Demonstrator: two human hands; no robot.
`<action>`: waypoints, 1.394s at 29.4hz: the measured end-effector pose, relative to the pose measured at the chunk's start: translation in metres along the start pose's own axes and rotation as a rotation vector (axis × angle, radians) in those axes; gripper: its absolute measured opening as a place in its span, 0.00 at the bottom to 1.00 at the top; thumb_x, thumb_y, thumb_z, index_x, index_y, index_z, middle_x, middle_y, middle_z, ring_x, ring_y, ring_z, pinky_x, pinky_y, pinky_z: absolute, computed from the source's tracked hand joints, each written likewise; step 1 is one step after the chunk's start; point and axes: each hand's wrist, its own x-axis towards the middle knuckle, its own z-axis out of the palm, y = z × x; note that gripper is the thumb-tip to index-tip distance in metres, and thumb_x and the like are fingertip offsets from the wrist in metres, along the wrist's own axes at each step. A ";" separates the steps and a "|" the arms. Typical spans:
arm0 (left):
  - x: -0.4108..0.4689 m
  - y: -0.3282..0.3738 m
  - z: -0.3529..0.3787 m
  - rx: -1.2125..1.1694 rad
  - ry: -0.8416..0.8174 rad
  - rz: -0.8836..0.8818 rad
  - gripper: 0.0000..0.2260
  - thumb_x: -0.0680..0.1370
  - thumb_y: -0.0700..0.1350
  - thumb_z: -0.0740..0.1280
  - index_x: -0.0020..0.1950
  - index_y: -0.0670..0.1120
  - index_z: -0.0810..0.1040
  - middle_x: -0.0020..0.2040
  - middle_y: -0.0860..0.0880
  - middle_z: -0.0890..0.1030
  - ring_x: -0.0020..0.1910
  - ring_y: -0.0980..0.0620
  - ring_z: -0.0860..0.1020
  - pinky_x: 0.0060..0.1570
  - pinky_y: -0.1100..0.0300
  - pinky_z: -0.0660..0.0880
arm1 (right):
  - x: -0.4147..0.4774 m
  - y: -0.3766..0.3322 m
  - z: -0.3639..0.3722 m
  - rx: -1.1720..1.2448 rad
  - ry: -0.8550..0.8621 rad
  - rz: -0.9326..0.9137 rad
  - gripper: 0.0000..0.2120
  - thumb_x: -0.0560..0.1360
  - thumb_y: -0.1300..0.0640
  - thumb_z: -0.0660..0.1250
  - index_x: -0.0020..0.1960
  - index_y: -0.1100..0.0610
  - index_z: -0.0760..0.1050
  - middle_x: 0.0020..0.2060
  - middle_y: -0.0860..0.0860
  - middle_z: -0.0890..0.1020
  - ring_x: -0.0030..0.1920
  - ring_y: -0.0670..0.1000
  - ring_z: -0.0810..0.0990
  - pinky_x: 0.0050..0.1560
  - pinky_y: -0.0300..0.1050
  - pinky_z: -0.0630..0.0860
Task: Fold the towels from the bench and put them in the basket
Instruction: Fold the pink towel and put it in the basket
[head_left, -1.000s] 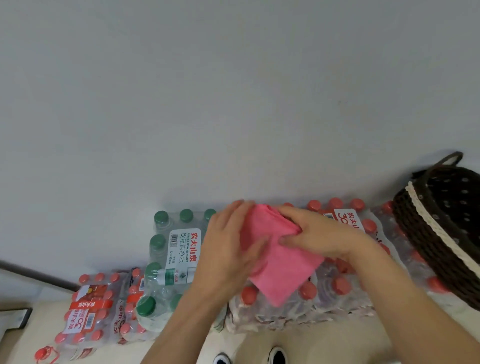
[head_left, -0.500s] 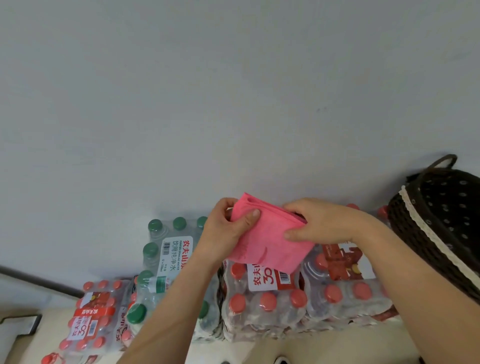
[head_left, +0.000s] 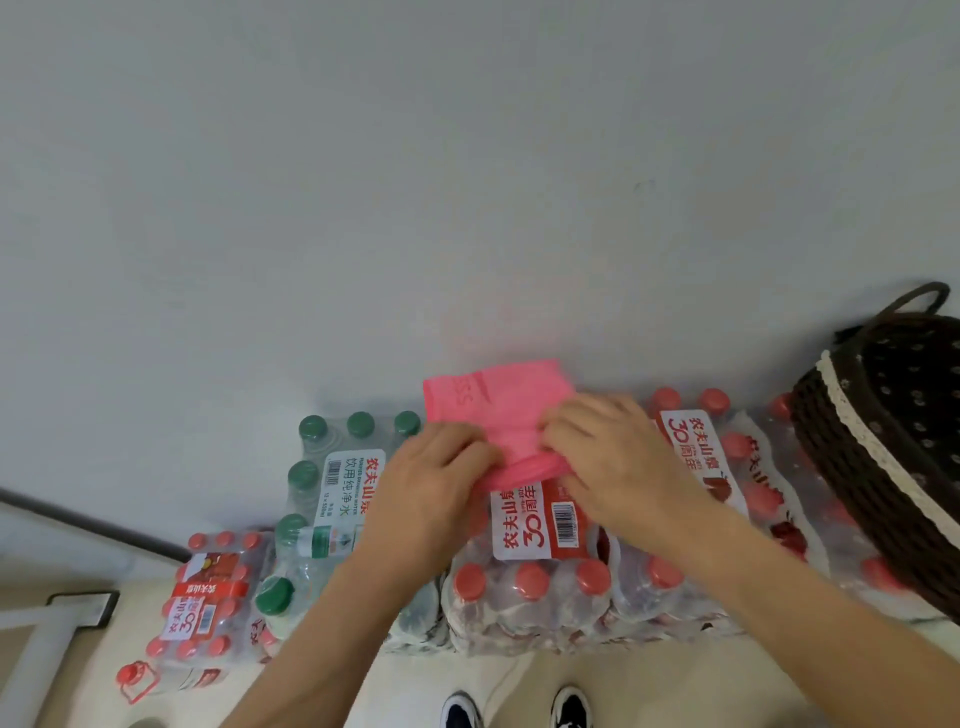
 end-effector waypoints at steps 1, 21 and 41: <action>-0.017 0.002 0.007 0.024 -0.090 0.013 0.07 0.69 0.43 0.67 0.46 0.47 0.76 0.48 0.48 0.80 0.44 0.47 0.77 0.40 0.52 0.76 | -0.018 -0.008 0.020 -0.011 -0.034 -0.031 0.10 0.68 0.60 0.67 0.49 0.55 0.79 0.50 0.51 0.83 0.54 0.53 0.79 0.58 0.49 0.72; -0.065 0.015 0.018 -0.098 -0.431 -0.346 0.13 0.75 0.57 0.55 0.54 0.54 0.73 0.34 0.53 0.81 0.31 0.52 0.78 0.33 0.55 0.75 | -0.061 -0.024 0.047 0.522 -0.315 0.316 0.15 0.76 0.53 0.66 0.63 0.48 0.76 0.53 0.45 0.83 0.51 0.48 0.81 0.52 0.47 0.78; -0.012 -0.013 0.039 -0.244 -0.278 -0.898 0.09 0.74 0.54 0.67 0.49 0.50 0.76 0.39 0.53 0.79 0.41 0.49 0.78 0.40 0.58 0.72 | 0.013 -0.011 0.072 0.430 -0.372 0.722 0.05 0.78 0.51 0.61 0.53 0.50 0.69 0.43 0.49 0.77 0.43 0.51 0.77 0.43 0.49 0.76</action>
